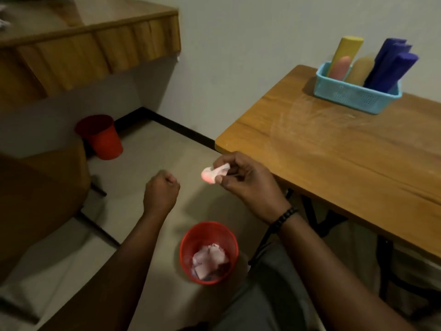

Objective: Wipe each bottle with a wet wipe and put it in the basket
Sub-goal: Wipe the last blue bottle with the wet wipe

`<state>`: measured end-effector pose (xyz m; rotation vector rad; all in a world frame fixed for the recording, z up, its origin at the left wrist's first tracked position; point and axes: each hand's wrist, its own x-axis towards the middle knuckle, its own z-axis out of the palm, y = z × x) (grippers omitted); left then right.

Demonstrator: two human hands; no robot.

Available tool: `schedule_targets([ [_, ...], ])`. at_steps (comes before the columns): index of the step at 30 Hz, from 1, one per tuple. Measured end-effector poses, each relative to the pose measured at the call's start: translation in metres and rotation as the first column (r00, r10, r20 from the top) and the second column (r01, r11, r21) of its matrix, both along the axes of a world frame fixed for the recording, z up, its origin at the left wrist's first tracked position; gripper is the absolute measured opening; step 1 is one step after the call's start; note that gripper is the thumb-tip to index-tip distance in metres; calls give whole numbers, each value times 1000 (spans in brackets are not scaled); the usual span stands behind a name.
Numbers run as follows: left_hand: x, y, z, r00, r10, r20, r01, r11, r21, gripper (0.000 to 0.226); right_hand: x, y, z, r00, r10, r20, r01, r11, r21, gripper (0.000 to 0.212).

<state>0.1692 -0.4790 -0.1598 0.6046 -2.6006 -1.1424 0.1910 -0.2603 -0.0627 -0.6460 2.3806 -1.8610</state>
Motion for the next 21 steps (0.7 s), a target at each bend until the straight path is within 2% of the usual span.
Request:
schedule_targets([
  [3, 27, -20, -40, 952, -112, 285, 138, 988, -72, 17, 2, -18, -51, 965, -128, 227, 130, 991, 7, 16],
  [5, 46, -25, -61, 917, -150, 369, 198, 976, -93, 20, -1, -22, -89, 894, -270, 358, 266, 962, 62, 19],
  [7, 59, -30, -77, 886, -167, 433, 235, 966, -110, 22, -3, -22, -122, 832, -363, 419, 341, 931, 130, 28],
  [11, 67, -38, -85, 786, -215, 580, 390, 900, -194, 14, -3, -24, -165, 754, -477, 451, 404, 879, 254, 19],
  [14, 67, -35, -87, 730, -300, 614, 512, 835, -201, 24, 6, -25, -177, 720, -531, 446, 409, 845, 345, 24],
  [18, 80, -30, -95, 511, -467, 722, 724, 687, -68, 34, 13, -25, -202, 668, -545, 506, 398, 837, 375, 29],
  [19, 83, -31, -96, 498, -469, 730, 736, 673, -69, 34, 12, -26, -211, 662, -555, 505, 403, 830, 385, 30],
  [21, 84, -34, -96, 526, -460, 715, 728, 679, -98, 33, 10, -28, -216, 666, -555, 498, 404, 830, 385, 31],
])
